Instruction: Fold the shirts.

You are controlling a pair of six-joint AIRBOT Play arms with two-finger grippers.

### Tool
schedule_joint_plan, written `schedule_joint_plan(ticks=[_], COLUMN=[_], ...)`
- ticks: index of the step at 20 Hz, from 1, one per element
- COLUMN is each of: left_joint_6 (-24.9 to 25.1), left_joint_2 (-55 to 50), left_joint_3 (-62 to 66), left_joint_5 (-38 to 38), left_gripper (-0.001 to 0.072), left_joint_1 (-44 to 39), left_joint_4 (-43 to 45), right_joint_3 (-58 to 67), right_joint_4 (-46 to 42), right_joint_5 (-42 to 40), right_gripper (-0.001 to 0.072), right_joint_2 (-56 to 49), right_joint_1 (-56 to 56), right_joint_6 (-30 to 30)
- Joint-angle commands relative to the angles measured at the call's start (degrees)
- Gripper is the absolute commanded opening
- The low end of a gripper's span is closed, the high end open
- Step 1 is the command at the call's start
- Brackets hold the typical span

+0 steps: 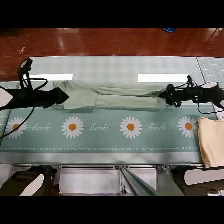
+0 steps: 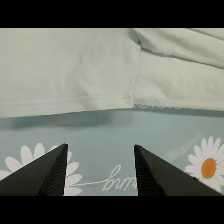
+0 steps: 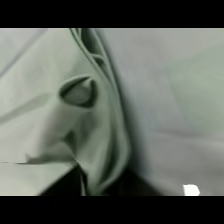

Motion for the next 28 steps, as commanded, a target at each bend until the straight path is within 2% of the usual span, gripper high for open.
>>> schedule_joint_plan(ticks=[1,3,4,5,9,12,15,19,21,24,26,28], left_joint_6=[-0.3,-0.1,-0.1,0.0,5.9,5.9,5.7,5.7,5.4,1.9,1.7,1.6], left_joint_2=[-0.9,-0.9,-0.9,-1.0,-5.0,-15.5,-28.7,-44.5,-50.8,-58.5,-61.8,-62.4], left_joint_3=[-0.2,-0.1,-0.1,-0.1,1.0,7.5,16.2,28.9,35.9,45.5,49.6,50.4], left_joint_5=[1.1,1.0,1.2,1.9,9.3,9.8,9.6,7.9,6.3,2.0,-2.6,-2.9], left_gripper=[0.0504,0.0483,0.0271,0.0016,0.0024,0.0024,0.0024,0.0024,0.0024,0.0024,0.0024,0.0025], left_joint_1=[-0.4,-0.4,-0.4,-0.5,-6.9,-16.5,-25.5,-35.2,-40.1,-45.4,-46.9,-45.9], left_joint_4=[-1.7,-1.8,-2.4,-3.6,-11.5,-12.3,-12.3,-21.4,-24.6,-24.8,-24.8,-24.9], right_joint_3=[4.2,6.9,7.0,6.9,4.0,1.4,-0.1,-0.2,-0.2,-0.2,-0.2,-0.2], right_joint_4=[1.3,-2.6,-4.8,-7.7,-14.9,-14.5,-12.6,-12.3,-11.0,-8.8,-8.9,-8.9], right_joint_5=[4.4,7.0,7.3,8.7,16.3,16.5,17.4,24.5,25.1,25.2,25.0,24.3], right_gripper=[0.0021,0.002,0.002,0.002,0.002,0.002,0.002,0.002,0.0021,0.0021,0.0021,0.002], right_joint_2=[0.2,4.2,7.2,10.6,28.3,43.3,53.9,59.1,59.9,59.9,59.9,59.9], right_joint_1=[2.2,1.1,0.5,0.4,0.4,0.5,0.5,0.5,0.5,0.5,0.5,0.5], right_joint_6=[-6.3,-6.3,-6.1,-5.8,-4.7,-0.2,2.9,4.2,4.2,3.8,3.5,3.5])
